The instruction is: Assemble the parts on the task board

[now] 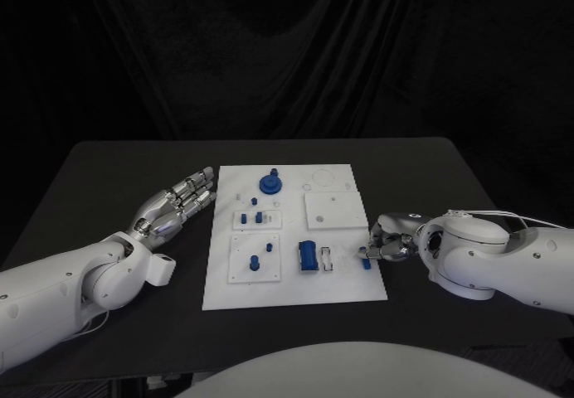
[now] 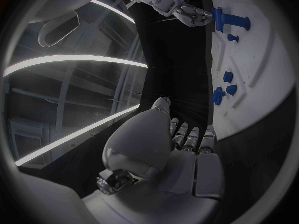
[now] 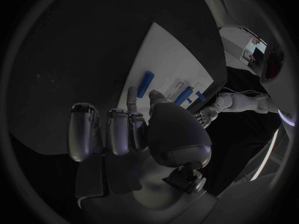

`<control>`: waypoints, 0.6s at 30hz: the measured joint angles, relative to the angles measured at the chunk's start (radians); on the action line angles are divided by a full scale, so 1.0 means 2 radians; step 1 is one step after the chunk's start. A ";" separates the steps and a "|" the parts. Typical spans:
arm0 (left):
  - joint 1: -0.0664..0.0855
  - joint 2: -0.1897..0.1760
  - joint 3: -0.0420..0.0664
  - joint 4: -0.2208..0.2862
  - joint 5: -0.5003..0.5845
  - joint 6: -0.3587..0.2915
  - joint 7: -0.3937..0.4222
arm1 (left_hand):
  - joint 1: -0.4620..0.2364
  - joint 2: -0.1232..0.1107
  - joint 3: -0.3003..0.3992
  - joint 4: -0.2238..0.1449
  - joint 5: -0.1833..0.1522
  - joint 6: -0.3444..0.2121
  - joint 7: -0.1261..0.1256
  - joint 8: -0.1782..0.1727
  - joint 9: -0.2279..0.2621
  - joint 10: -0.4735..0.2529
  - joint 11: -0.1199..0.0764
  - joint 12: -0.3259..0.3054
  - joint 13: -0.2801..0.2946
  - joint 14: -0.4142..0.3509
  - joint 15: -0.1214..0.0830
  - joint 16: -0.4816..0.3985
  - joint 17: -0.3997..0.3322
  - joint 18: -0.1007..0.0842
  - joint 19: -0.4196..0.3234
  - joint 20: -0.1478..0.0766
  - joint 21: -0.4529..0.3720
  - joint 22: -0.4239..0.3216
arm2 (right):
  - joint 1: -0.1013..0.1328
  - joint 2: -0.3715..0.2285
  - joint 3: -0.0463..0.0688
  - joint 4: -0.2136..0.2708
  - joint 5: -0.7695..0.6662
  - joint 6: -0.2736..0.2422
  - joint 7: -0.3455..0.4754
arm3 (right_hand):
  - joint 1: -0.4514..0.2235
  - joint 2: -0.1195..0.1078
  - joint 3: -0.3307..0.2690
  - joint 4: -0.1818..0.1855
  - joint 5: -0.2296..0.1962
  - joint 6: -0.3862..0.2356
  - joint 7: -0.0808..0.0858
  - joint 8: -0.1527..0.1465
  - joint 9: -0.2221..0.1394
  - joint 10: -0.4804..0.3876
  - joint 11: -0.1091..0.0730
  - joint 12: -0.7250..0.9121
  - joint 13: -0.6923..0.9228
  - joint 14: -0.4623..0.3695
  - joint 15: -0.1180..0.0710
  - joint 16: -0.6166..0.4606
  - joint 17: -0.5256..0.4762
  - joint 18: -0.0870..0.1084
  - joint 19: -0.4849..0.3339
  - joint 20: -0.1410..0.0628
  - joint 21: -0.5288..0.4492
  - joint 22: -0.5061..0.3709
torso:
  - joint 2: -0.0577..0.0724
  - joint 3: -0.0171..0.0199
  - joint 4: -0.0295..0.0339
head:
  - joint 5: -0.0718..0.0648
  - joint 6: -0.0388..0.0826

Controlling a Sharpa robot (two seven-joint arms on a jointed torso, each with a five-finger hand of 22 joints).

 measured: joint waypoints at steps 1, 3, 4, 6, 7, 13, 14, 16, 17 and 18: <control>0.000 0.000 0.000 0.000 0.000 0.000 0.000 | 0.000 0.000 0.000 0.000 0.000 0.000 0.000 0.000 0.000 0.000 0.000 0.000 0.000 0.000 0.000 0.000 0.000 0.000 0.000 0.000 0.000 0.000 | -0.001 0.001 0.000 -0.001 0.000 0.000 0.000 | 0.003 -0.001 0.000 0.000 0.000 0.000 0.000 -0.002 -0.002 0.000 0.000 0.000 0.000 0.000 0.000 0.000 0.000 0.000 0.000 0.000 0.000 0.000 | 0.000 0.0000 0.0000 | 0.000 0.000; 0.000 0.000 0.000 0.000 0.000 0.000 0.000 | 0.000 0.000 0.000 0.000 0.000 0.000 0.000 0.000 0.000 0.000 0.000 0.000 0.000 0.000 0.000 0.000 0.000 0.000 0.000 0.000 0.000 0.000 | -0.004 0.004 0.000 -0.003 -0.001 0.000 0.000 | 0.006 0.000 0.002 -0.002 0.000 0.003 -0.001 -0.006 -0.007 0.001 0.001 0.000 0.000 0.000 0.000 0.000 0.000 0.000 0.000 0.000 0.000 0.000 | 0.000 -0.0001 0.0000 | 0.000 0.000; 0.000 0.000 0.000 0.000 0.000 0.000 0.000 | 0.000 0.000 0.000 0.000 0.000 0.000 0.000 0.000 0.000 0.000 0.000 0.000 0.000 0.000 0.000 0.000 0.000 0.000 0.000 0.000 0.000 0.000 | -0.005 0.006 0.000 -0.004 -0.001 0.000 0.000 | 0.008 -0.002 0.004 -0.004 0.000 0.004 0.000 -0.009 -0.010 0.001 0.001 0.000 0.000 0.000 0.000 0.000 0.000 0.000 0.000 0.000 0.000 0.000 | 0.001 -0.0001 -0.0003 | 0.000 0.000; 0.000 0.000 0.000 -0.001 0.000 0.000 0.000 | 0.000 0.000 0.000 0.000 0.000 0.000 0.000 0.000 0.000 0.000 0.000 0.000 0.000 0.000 0.000 0.000 0.000 0.000 0.000 0.000 0.000 0.000 | -0.007 0.009 0.000 -0.007 -0.001 0.000 0.000 | 0.014 -0.001 0.006 -0.006 0.004 0.005 0.002 -0.013 -0.014 0.001 0.001 0.000 0.000 0.000 0.000 0.000 0.000 0.000 0.000 0.000 0.000 0.000 | 0.001 0.0000 -0.0006 | 0.001 0.000; 0.000 0.000 0.000 -0.001 0.000 0.000 0.000 | 0.000 0.000 0.000 0.000 0.000 0.000 0.000 0.000 0.000 0.000 0.000 0.000 0.000 0.000 0.000 0.000 0.000 0.000 0.000 0.000 0.000 0.000 | -0.008 0.010 0.000 -0.007 -0.001 0.000 0.000 | 0.014 -0.002 0.006 -0.006 0.005 0.005 0.002 -0.014 -0.014 0.001 0.001 0.000 0.000 0.000 0.000 0.000 0.000 0.000 0.000 0.000 0.000 0.000 | 0.001 0.0000 -0.0006 | 0.001 0.000; 0.000 0.001 0.000 -0.001 0.000 0.001 -0.001 | 0.000 0.000 0.001 0.001 0.002 0.000 0.000 0.000 0.000 0.000 0.000 0.000 0.000 0.001 0.001 0.000 0.000 0.000 0.000 0.000 0.000 0.000 | -0.010 0.017 0.002 -0.012 -0.004 -0.001 0.001 | 0.037 -0.007 0.020 -0.020 0.045 0.012 0.001 -0.028 -0.015 0.001 0.001 0.000 0.000 0.000 0.003 0.000 0.000 0.000 0.000 0.000 0.000 0.000 | 0.001 0.0002 -0.0002 | 0.001 0.000; 0.000 0.001 0.000 -0.001 0.000 0.001 -0.001 | 0.000 0.000 0.003 0.000 0.002 0.000 0.000 0.000 0.000 0.000 0.000 0.000 0.000 0.002 0.002 0.000 0.000 0.000 0.000 0.000 0.000 0.000 | -0.010 0.018 0.003 -0.012 -0.004 -0.001 0.002 | 0.042 -0.006 0.022 -0.022 0.054 0.013 0.002 -0.029 -0.015 0.001 0.001 0.000 0.000 -0.001 0.003 0.000 0.000 0.000 0.000 0.000 0.000 0.000 | 0.001 0.0003 -0.0001 | 0.001 0.000; 0.000 0.001 0.000 -0.002 0.000 0.001 -0.001 | 0.000 0.000 0.003 0.000 0.002 0.000 0.000 0.000 0.000 0.000 0.000 0.000 0.000 0.002 0.002 0.000 0.000 0.000 0.000 0.000 0.000 0.000 | -0.011 0.020 0.003 -0.013 -0.005 -0.002 0.002 | 0.054 -0.008 0.029 -0.033 0.074 0.014 0.003 -0.029 -0.010 0.001 0.001 0.000 0.000 -0.001 0.003 0.000 0.000 0.000 0.000 0.000 0.000 0.000 | 0.001 0.0003 -0.0001 | 0.001 0.000; -0.001 0.001 0.000 -0.002 0.000 0.001 -0.001 | 0.000 0.000 0.003 0.000 0.002 0.000 0.000 0.000 0.000 0.000 0.000 0.000 0.000 0.002 0.002 0.000 0.000 0.000 0.000 0.000 0.000 0.000 | -0.011 0.021 0.004 -0.013 -0.005 -0.003 0.003 | 0.060 -0.010 0.034 -0.040 0.087 0.014 0.003 -0.030 -0.001 0.001 0.001 0.000 0.000 -0.001 0.003 0.000 0.000 0.000 0.000 0.000 0.000 0.000 | 0.001 0.0003 -0.0001 | 0.001 0.000; -0.001 0.001 0.000 -0.002 0.000 0.001 -0.001 | 0.000 0.000 0.003 0.000 0.002 0.000 0.000 0.000 0.000 0.000 0.000 0.000 0.000 0.002 0.002 0.000 0.000 0.000 0.000 0.000 0.000 0.000 | -0.012 0.022 0.004 -0.013 -0.005 -0.003 0.003 | 0.063 -0.012 0.039 -0.045 0.096 0.015 0.003 -0.033 0.004 0.001 0.001 0.000 0.000 -0.001 0.003 0.000 0.000 0.000 0.000 0.000 0.000 0.000 | 0.001 0.0003 -0.0001 | 0.001 0.000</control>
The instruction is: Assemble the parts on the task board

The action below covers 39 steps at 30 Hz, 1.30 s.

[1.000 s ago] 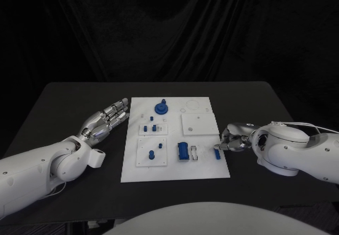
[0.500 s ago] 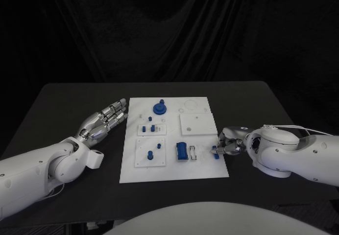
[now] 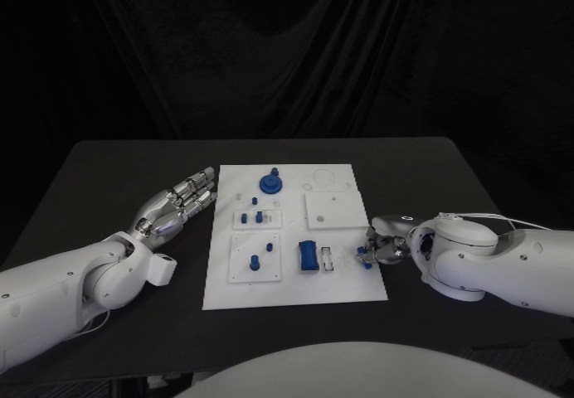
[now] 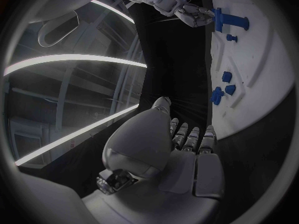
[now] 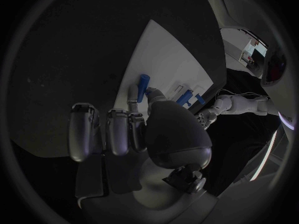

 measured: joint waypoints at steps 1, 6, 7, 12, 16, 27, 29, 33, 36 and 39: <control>0.000 0.000 0.000 0.000 0.000 0.000 0.000 | 0.000 0.000 0.000 0.000 0.000 0.000 0.000 0.000 0.000 0.000 0.000 0.000 0.000 0.000 0.000 0.000 0.000 0.000 0.000 0.000 0.000 0.000 | 0.000 0.001 0.000 0.000 0.000 -0.001 0.000 | 0.004 -0.001 0.005 -0.005 0.007 0.002 0.000 0.000 0.000 0.000 0.000 0.000 0.000 0.000 0.000 0.000 0.000 0.000 0.000 0.000 0.000 0.000 | 0.000 0.0000 0.0000 | 0.000 0.000; 0.000 0.000 0.000 0.000 0.000 0.000 0.000 | 0.000 0.000 0.000 0.000 0.000 0.000 0.000 0.000 0.000 0.000 0.000 0.000 0.000 0.000 0.000 0.000 0.000 0.000 0.000 0.000 0.000 0.000 | -0.001 0.004 0.001 0.000 -0.001 -0.005 0.003 | 0.029 -0.005 0.021 -0.002 -0.024 0.007 0.002 -0.010 0.000 0.000 0.004 0.000 0.000 0.001 0.001 0.000 0.000 0.000 0.000 0.001 -0.002 0.000 | 0.000 0.0000 0.0001 | 0.002 0.000; 0.000 0.000 0.000 0.000 0.000 0.001 -0.001 | 0.000 0.000 0.000 0.000 0.000 0.000 0.000 0.000 0.000 0.000 0.000 0.000 0.000 0.000 0.000 0.000 0.000 0.000 0.000 0.000 0.000 0.000 | -0.001 0.004 0.001 -0.001 -0.001 -0.007 0.004 | 0.030 -0.005 0.027 0.003 -0.028 0.008 0.003 -0.012 0.000 0.000 0.004 0.000 0.000 0.001 0.001 0.000 0.000 0.000 0.000 0.004 -0.002 0.000 | 0.000 0.0000 0.0001 | 0.002 0.000; -0.001 0.000 0.000 0.000 0.000 0.001 -0.001 | 0.000 0.000 0.000 0.000 0.000 0.003 0.003 0.000 0.000 0.000 0.000 0.000 0.000 0.000 0.000 0.000 0.000 0.000 0.000 0.000 0.000 0.000 | -0.002 0.004 0.000 -0.001 0.015 -0.019 0.009 | 0.020 -0.017 0.052 0.007 -0.024 0.009 0.004 -0.019 0.000 0.000 0.007 0.000 0.000 0.000 0.005 -0.002 0.000 0.000 0.000 0.004 -0.008 0.000 | 0.000 0.0002 0.0001 | 0.005 0.000; -0.001 0.000 0.000 0.000 0.000 0.002 -0.001 | 0.000 0.000 0.000 0.000 0.000 0.005 0.005 0.000 0.000 0.000 0.000 0.000 0.000 0.000 0.000 0.000 0.000 0.000 0.000 0.000 0.000 0.000 | -0.003 0.001 0.000 0.001 0.053 -0.035 0.017 | 0.009 -0.027 0.082 -0.009 -0.018 0.006 0.007 -0.026 0.003 0.000 0.007 0.000 0.000 0.000 0.005 -0.004 0.000 0.000 0.000 0.007 -0.017 0.000 | 0.000 0.0003 0.0000 | 0.008 0.000; -0.001 0.000 0.000 0.000 0.000 0.002 -0.003 | 0.000 0.000 0.001 -0.001 0.000 0.005 0.009 0.000 0.000 0.000 0.000 0.000 0.000 0.000 0.000 0.000 0.000 0.000 0.000 0.000 0.000 0.000 | 0.013 -0.003 -0.003 0.016 0.221 -0.061 0.047 | -0.014 -0.024 0.124 -0.037 -0.018 0.005 0.008 -0.022 -0.079 -0.001 0.008 0.000 0.000 0.000 0.006 -0.004 0.000 0.000 0.000 0.007 -0.020 0.000 | 0.000 0.0003 0.0000 | 0.012 0.000; -0.001 0.000 0.000 0.000 0.000 0.002 -0.003 | 0.000 0.000 0.001 -0.001 0.000 0.005 0.009 0.000 0.001 0.000 0.000 0.000 0.000 0.000 0.000 0.000 0.000 0.000 0.000 0.000 0.000 0.000 | 0.018 0.000 -0.002 0.017 0.251 -0.063 0.053 | -0.020 -0.023 0.132 -0.043 -0.019 0.005 0.009 -0.022 -0.078 -0.001 0.008 0.000 0.000 0.000 0.006 -0.004 0.000 0.000 0.000 0.007 -0.020 0.000 | 0.000 0.0005 0.0000 | 0.013 0.000; -0.001 0.001 0.000 0.000 0.000 0.003 -0.003 | 0.000 0.000 0.001 -0.001 0.000 0.005 0.009 0.000 0.001 0.000 0.000 0.000 0.000 0.000 0.000 0.000 0.000 0.000 0.000 0.000 0.000 0.000 | 0.022 0.007 -0.002 0.013 0.292 -0.064 0.063 | -0.024 -0.022 0.136 -0.043 -0.019 0.005 0.009 -0.022 -0.078 -0.001 0.008 0.000 0.000 0.000 0.006 -0.004 0.000 0.000 0.000 0.007 -0.020 0.000 | 0.000 0.0005 0.0002 | 0.013 0.000; -0.001 0.002 0.000 0.000 0.000 0.003 -0.003 | 0.000 0.000 0.001 -0.001 0.000 0.005 0.009 0.000 0.001 0.000 0.000 0.000 0.000 0.000 0.000 0.000 0.000 0.000 0.000 0.000 0.000 0.000 | 0.024 0.013 -0.002 0.008 0.313 -0.064 0.068 | -0.026 -0.021 0.137 -0.043 -0.019 0.004 0.009 -0.022 -0.078 -0.001 0.008 0.000 0.000 0.000 0.006 -0.004 0.000 0.000 0.000 0.007 -0.020 0.000 | 0.000 0.0002 0.0008 | 0.013 0.000; -0.001 0.002 0.000 0.000 0.000 0.003 -0.003 | 0.000 0.000 0.001 -0.001 0.000 0.007 0.010 0.000 0.000 0.000 0.000 0.002 0.000 0.000 0.000 0.000 0.000 0.000 0.000 0.000 0.000 -0.001 | 0.025 0.020 -0.002 0.000 0.328 -0.063 0.074 | -0.029 -0.022 0.138 -0.043 -0.019 0.004 0.009 -0.022 -0.078 -0.001 0.008 0.000 0.000 0.000 0.006 -0.004 0.000 0.000 0.000 0.007 -0.020 0.000 | 0.000 0.0000 0.0010 | 0.014 0.000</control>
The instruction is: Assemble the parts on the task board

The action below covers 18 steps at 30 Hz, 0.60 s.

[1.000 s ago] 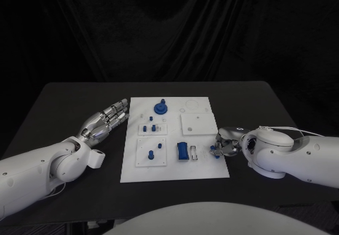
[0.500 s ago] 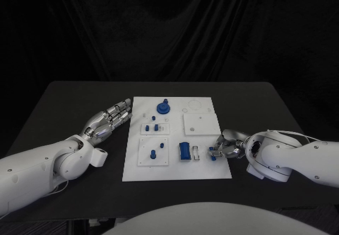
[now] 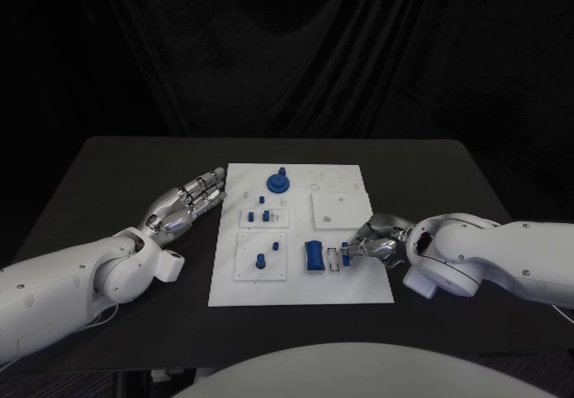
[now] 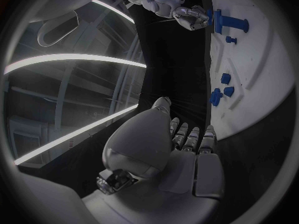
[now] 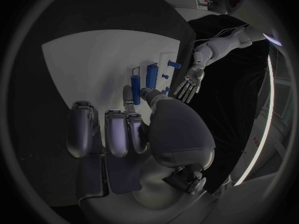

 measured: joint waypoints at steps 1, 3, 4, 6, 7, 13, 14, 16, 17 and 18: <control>0.000 0.000 0.000 0.000 0.000 0.000 0.000 | 0.000 0.000 0.000 0.000 0.000 0.001 0.001 0.000 0.000 0.000 0.000 0.000 0.000 0.000 0.000 0.000 0.000 0.000 0.000 0.000 0.000 0.000 | 0.000 0.002 0.000 -0.002 0.003 0.000 0.001 | 0.000 0.000 0.006 -0.003 -0.001 -0.002 0.000 0.000 0.000 0.000 0.000 0.000 0.000 0.000 0.000 0.000 0.000 0.000 0.000 0.000 0.000 0.000 | 0.000 0.0000 0.0000 | 0.000 0.000; 0.000 0.000 0.000 0.000 0.000 0.000 0.000 | 0.000 0.000 0.000 0.000 0.000 0.001 0.001 0.000 0.000 0.000 0.000 0.000 0.000 0.000 0.000 0.000 0.000 0.000 0.000 0.000 0.000 0.000 | 0.000 0.007 0.000 -0.007 0.006 0.002 0.003 | -0.004 0.003 0.007 -0.004 -0.004 -0.005 0.000 0.000 0.000 0.000 0.000 0.000 0.000 0.000 0.000 0.000 0.000 0.000 0.000 0.000 0.000 0.000 | 0.000 -0.0001 0.0000 | 0.001 0.000; 0.000 0.001 0.000 -0.001 0.000 0.000 0.000 | 0.000 0.000 0.000 0.000 0.000 0.001 0.001 0.000 0.000 0.000 0.000 0.000 0.001 0.000 0.000 0.000 0.000 0.000 0.000 0.000 0.000 0.000 | 0.000 0.009 0.000 -0.009 0.006 0.002 0.004 | -0.006 0.000 0.009 -0.005 -0.004 -0.005 0.000 0.000 0.000 0.000 0.000 0.000 0.000 0.000 0.000 0.000 0.000 0.000 0.000 0.000 0.000 0.000 | 0.000 -0.0002 0.0000 | 0.001 0.000; 0.000 0.001 0.000 -0.001 0.000 0.000 0.000 | 0.000 0.000 0.000 0.000 0.000 0.001 0.001 0.000 0.000 0.000 0.000 0.000 0.001 0.000 0.000 0.000 0.000 0.000 0.000 0.000 0.000 0.000 | 0.000 0.014 0.000 -0.013 0.006 0.005 0.004 | -0.006 0.000 0.016 -0.010 -0.006 -0.005 0.000 0.000 0.000 0.002 0.002 0.000 0.000 0.000 0.000 0.000 0.000 0.000 0.000 0.000 0.000 0.000 | 0.000 -0.0003 0.0000 | 0.001 0.000; 0.000 0.001 0.000 -0.001 0.000 0.001 0.000 | 0.000 0.000 0.001 0.001 0.000 0.001 0.001 0.000 0.000 0.000 0.000 0.000 0.001 0.000 0.000 0.000 0.000 0.000 0.000 0.000 0.000 0.000 | 0.000 0.016 0.000 -0.014 0.006 0.006 0.004 | -0.007 0.001 0.016 -0.010 -0.007 -0.005 0.000 0.000 0.000 0.002 0.002 0.000 0.000 0.000 0.000 0.000 0.000 0.000 0.000 0.000 0.000 0.000 | 0.000 -0.0004 0.0000 | 0.001 0.000; 0.000 0.002 0.000 -0.002 0.000 0.001 -0.001 | 0.000 0.000 0.001 0.001 0.000 0.001 0.001 0.000 0.000 0.000 0.000 0.000 0.001 0.000 0.000 0.000 0.000 0.000 0.000 0.000 0.000 -0.001 | 0.000 0.024 -0.001 -0.021 -0.003 0.015 0.004 | -0.019 0.000 0.023 -0.015 -0.017 -0.005 0.000 0.000 0.000 0.002 0.002 0.000 0.000 0.000 0.000 0.000 0.000 0.000 0.000 0.000 -0.001 0.000 | 0.000 -0.0003 -0.0002 | 0.002 0.000; 0.000 0.002 0.000 -0.002 0.000 0.001 -0.001 | 0.000 0.000 0.001 0.001 0.000 0.001 0.001 0.000 0.000 0.000 0.000 0.000 0.000 0.000 0.000 0.000 0.000 0.000 0.000 0.000 0.000 -0.001 | 0.000 0.025 -0.001 -0.022 -0.006 0.017 0.003 | -0.019 0.000 0.030 -0.022 -0.022 -0.005 0.000 0.000 -0.001 0.002 0.002 0.000 0.000 0.000 0.000 0.000 0.000 0.000 0.000 0.000 -0.001 0.000 | 0.000 -0.0002 -0.0003 | 0.003 0.000; 0.000 0.002 0.000 -0.002 0.000 0.002 -0.001 | 0.000 0.000 0.003 0.000 0.000 0.001 0.003 0.000 0.000 0.000 0.000 0.003 0.000 0.000 0.000 0.000 0.000 0.000 0.000 0.000 0.000 -0.001 | 0.000 0.026 -0.001 -0.023 -0.013 0.021 0.002 | -0.022 -0.002 0.030 -0.022 -0.023 -0.005 0.000 0.002 -0.001 0.002 0.002 0.000 0.000 0.000 0.000 0.000 0.000 0.000 0.000 0.000 -0.001 0.000 | 0.000 -0.0001 -0.0006 | 0.004 0.000; 0.000 0.002 0.000 -0.002 0.000 0.002 -0.001 | 0.000 0.000 0.003 0.000 0.000 0.001 0.004 0.000 0.000 0.000 0.000 0.003 0.000 0.000 0.000 0.000 0.000 0.000 0.000 0.000 0.000 -0.001 | 0.000 0.026 -0.001 -0.023 -0.016 0.022 0.002 | -0.022 -0.002 0.032 -0.023 -0.025 -0.005 0.000 0.002 -0.001 0.002 0.002 0.000 0.000 0.000 0.000 0.000 0.000 0.000 0.000 0.000 -0.001 0.000 | 0.000 -0.0001 -0.0006 | 0.004 0.000; 0.000 0.002 0.000 -0.002 0.000 0.002 -0.001 | 0.000 0.000 0.003 0.000 0.000 0.001 0.004 0.000 0.000 0.000 0.000 0.003 0.001 0.000 0.000 0.000 0.000 0.000 0.000 0.000 0.000 -0.001 | 0.000 0.027 -0.001 -0.024 -0.020 0.024 0.001 | -0.022 -0.002 0.032 -0.024 -0.026 -0.005 0.000 0.002 -0.001 0.002 0.002 0.000 0.000 0.000 0.000 0.000 0.000 0.000 0.000 0.000 -0.001 0.000 | 0.000 0.0000 -0.0008 | 0.004 0.000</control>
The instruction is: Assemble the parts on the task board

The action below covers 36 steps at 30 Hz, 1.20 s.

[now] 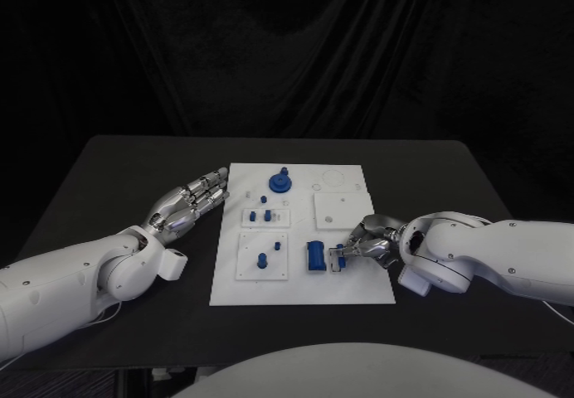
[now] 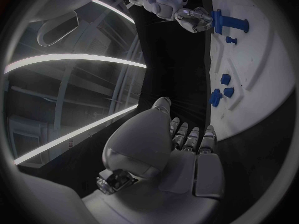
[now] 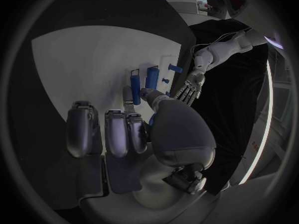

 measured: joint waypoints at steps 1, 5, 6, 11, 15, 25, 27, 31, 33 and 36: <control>0.000 0.000 0.000 0.000 0.000 0.000 0.000 | 0.000 0.000 0.000 0.000 0.000 0.000 0.000 0.000 0.000 0.000 0.000 0.000 0.000 0.000 0.000 0.000 0.000 0.000 0.000 0.000 0.000 0.000 | 0.000 0.000 0.000 -0.001 -0.003 0.001 -0.001 | 0.000 0.000 0.000 0.000 0.000 0.000 0.000 0.000 0.000 0.000 0.000 0.000 0.000 0.000 0.000 0.000 0.000 0.000 0.000 0.000 0.000 0.000 | 0.000 0.0000 0.0000 | 0.000 0.000; 0.000 0.000 0.000 0.000 0.000 0.000 0.000 | 0.000 0.000 0.000 0.000 0.000 0.000 0.000 0.000 0.000 0.000 0.000 0.000 0.000 0.000 0.000 0.000 0.000 0.000 0.000 0.000 0.000 0.000 | 0.000 0.002 0.000 -0.002 -0.012 0.007 -0.004 | -0.002 0.002 0.003 0.000 -0.003 -0.001 0.001 0.000 0.000 0.000 0.000 0.000 0.000 0.000 0.000 0.000 0.000 0.000 0.000 0.000 0.000 0.000 | 0.000 0.0001 -0.0003 | 0.001 0.000; 0.000 0.000 0.000 0.000 0.000 0.001 0.000 | 0.000 0.000 0.000 0.000 0.000 0.000 0.000 0.000 0.000 0.000 0.000 0.000 0.000 0.000 0.000 0.000 0.000 0.000 0.000 0.000 0.000 0.000 | 0.000 0.002 0.000 -0.002 -0.014 0.008 -0.004 | -0.005 -0.001 0.006 -0.003 -0.003 -0.001 0.001 0.000 0.000 0.000 0.000 0.000 0.000 0.000 0.000 0.000 0.000 0.000 0.000 0.000 0.000 0.000 | 0.000 0.0001 -0.0003 | 0.001 0.000; 0.000 0.000 0.000 0.000 0.000 0.001 -0.001 | 0.000 0.000 0.000 0.000 0.000 0.000 0.000 0.000 0.000 0.000 0.000 0.000 0.000 0.000 0.000 0.000 0.000 0.000 0.000 0.000 0.000 0.000 | 0.000 0.005 0.000 -0.003 -0.021 0.013 -0.007 | -0.009 0.001 0.006 -0.003 -0.004 -0.001 0.001 0.000 -0.001 0.000 0.000 0.000 0.000 0.000 0.000 0.000 0.000 0.000 0.000 0.000 -0.003 0.000 | 0.000 0.0001 -0.0003 | 0.002 0.000; 0.000 0.000 0.000 -0.001 0.000 0.002 -0.001 | 0.000 0.000 0.000 0.000 0.000 0.000 0.000 0.000 0.000 0.000 0.000 0.000 0.000 0.000 0.000 0.000 0.000 0.000 0.000 0.000 0.000 0.000 | 0.000 0.006 0.000 -0.004 -0.025 0.015 -0.008 | -0.015 0.000 0.004 -0.002 0.003 -0.001 0.001 0.000 -0.001 0.000 0.000 0.000 0.000 0.000 0.000 0.000 0.000 0.000 0.000 0.000 -0.005 0.000 | 0.000 0.0002 -0.0003 | 0.002 0.000; 0.000 0.000 0.000 -0.001 0.000 0.002 -0.002 | 0.000 0.000 0.000 0.000 -0.002 0.002 0.002 0.000 0.000 0.000 0.000 0.000 0.000 0.000 0.000 0.000 0.000 0.000 0.000 0.000 0.000 0.000 | 0.000 0.008 0.000 -0.006 -0.029 0.016 -0.008 | -0.027 0.003 -0.004 0.007 -0.006 -0.001 0.001 0.000 -0.004 0.000 0.000 0.000 0.000 0.000 0.000 -0.002 0.000 0.000 0.000 0.000 -0.006 0.000 | 0.000 0.0001 -0.0002 | 0.004 0.000; 0.000 0.000 0.000 -0.001 0.000 0.002 -0.002 | 0.000 0.000 0.000 0.000 -0.002 0.002 0.002 0.000 0.000 0.000 0.000 0.000 0.000 0.000 0.000 0.000 0.000 0.000 0.000 0.000 0.000 0.000 | 0.000 0.009 0.000 -0.006 -0.030 0.016 -0.008 | -0.034 0.005 -0.008 0.011 -0.017 -0.001 0.001 0.001 -0.005 0.000 0.000 0.000 0.000 0.000 0.000 -0.002 0.000 0.000 0.000 0.000 -0.006 0.000 | 0.000 0.0001 -0.0002 | 0.004 0.000; 0.000 0.000 0.000 -0.001 0.000 0.003 -0.002 | 0.000 0.000 0.000 0.000 -0.002 0.002 0.002 0.000 0.000 0.000 0.000 0.000 0.000 0.000 0.000 0.000 0.000 0.000 0.000 0.000 0.000 0.000 | 0.000 0.010 0.000 -0.006 -0.030 0.016 -0.008 | -0.045 0.008 -0.016 0.021 -0.042 -0.001 0.001 0.001 -0.008 0.000 0.000 0.000 0.000 0.000 0.000 -0.002 0.000 0.000 0.000 0.000 -0.006 0.000 | 0.000 0.0001 -0.0001 | 0.005 0.000; 0.000 0.000 0.000 -0.001 0.000 0.003 -0.003 | 0.000 0.000 0.000 0.000 -0.002 0.002 0.002 0.000 0.000 0.000 0.000 0.000 0.000 0.000 0.000 0.000 0.000 0.000 0.000 0.000 0.000 0.000 | 0.000 0.010 0.000 -0.006 -0.030 0.016 -0.008 | -0.053 0.008 -0.020 0.029 -0.056 -0.001 0.001 0.001 -0.009 0.000 0.000 0.000 0.000 0.000 0.000 -0.002 0.000 0.000 0.000 0.000 -0.008 0.000 | 0.000 0.0001 -0.0001 | 0.005 0.000; 0.000 0.001 0.000 -0.002 0.000 0.003 -0.003 | 0.000 0.000 0.000 0.000 -0.002 0.002 0.002 0.000 0.000 0.000 0.000 0.000 0.000 0.000 0.000 0.000 0.000 0.000 0.000 0.000 0.000 0.000 | 0.000 0.011 0.000 -0.007 -0.030 0.017 -0.009 | -0.058 0.009 -0.027 0.036 -0.073 -0.001 0.001 0.001 -0.011 0.000 0.000 0.000 0.000 0.000 0.000 -0.002 0.000 0.000 -0.002 0.002 -0.008 0.000 | 0.000 0.0001 0.0000 | 0.005 0.000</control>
